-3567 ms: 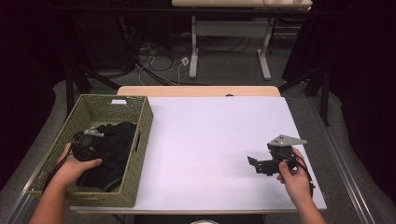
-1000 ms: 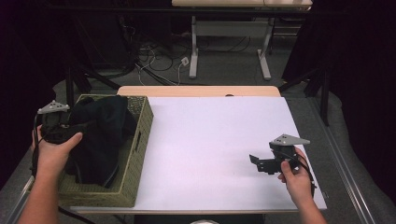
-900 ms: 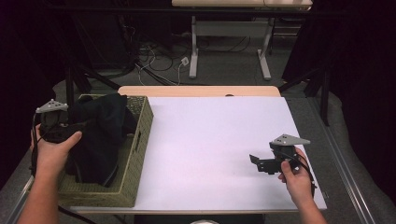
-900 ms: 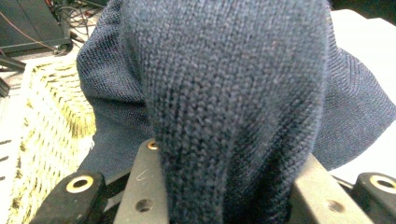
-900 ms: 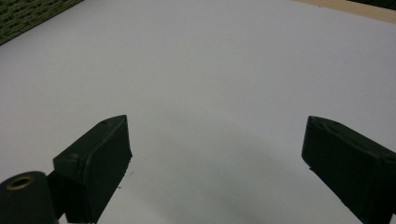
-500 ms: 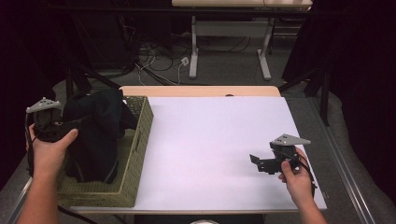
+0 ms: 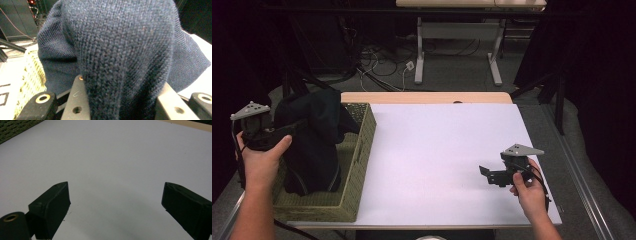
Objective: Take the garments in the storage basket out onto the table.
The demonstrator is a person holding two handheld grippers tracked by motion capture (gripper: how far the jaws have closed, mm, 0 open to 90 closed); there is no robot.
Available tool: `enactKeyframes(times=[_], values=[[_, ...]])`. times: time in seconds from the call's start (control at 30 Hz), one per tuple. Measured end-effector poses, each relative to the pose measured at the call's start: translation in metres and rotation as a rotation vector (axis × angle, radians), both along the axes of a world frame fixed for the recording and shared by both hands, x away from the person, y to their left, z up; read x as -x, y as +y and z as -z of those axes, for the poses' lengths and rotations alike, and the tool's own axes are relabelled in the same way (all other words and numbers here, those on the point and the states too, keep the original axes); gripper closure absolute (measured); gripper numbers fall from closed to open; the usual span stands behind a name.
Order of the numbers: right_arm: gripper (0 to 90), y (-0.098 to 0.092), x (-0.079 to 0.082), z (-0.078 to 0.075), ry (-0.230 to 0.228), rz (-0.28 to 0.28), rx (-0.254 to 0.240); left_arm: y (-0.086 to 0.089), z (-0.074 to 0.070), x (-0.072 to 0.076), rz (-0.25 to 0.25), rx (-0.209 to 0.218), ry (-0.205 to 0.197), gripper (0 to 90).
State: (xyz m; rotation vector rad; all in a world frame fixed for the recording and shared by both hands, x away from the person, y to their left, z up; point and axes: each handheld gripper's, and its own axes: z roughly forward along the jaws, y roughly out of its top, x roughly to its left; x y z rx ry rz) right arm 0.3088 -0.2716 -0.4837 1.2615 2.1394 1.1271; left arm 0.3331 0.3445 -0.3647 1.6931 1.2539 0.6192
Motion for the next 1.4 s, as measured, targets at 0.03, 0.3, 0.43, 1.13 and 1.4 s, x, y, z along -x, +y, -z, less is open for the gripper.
enactKeyframes(times=[0.03, 0.3, 0.43, 1.13, 1.4], values=[[7.7, 0.000, 0.000, 0.000, 0.000, 0.000, 0.000, 0.000, 0.000, 0.000, -0.001, 0.003, -0.003, 70.9], [7.7, -0.001, 0.000, -0.001, -0.001, 0.005, 0.001, 0.000, 0.001, 0.004, -0.029, 0.040, -0.044, 70.9], [7.7, -0.002, 0.001, -0.001, -0.002, 0.012, -0.002, -0.002, -0.001, 0.006, -0.044, 0.059, -0.067, 71.0], [7.7, -0.001, -0.001, 0.002, 0.005, 0.003, 0.005, -0.030, -0.036, 0.001, -0.003, 0.115, -0.142, 71.0], [7.7, -0.001, -0.001, 0.002, 0.008, 0.004, -0.002, -0.052, -0.048, -0.006, 0.045, 0.114, -0.154, 71.0]])
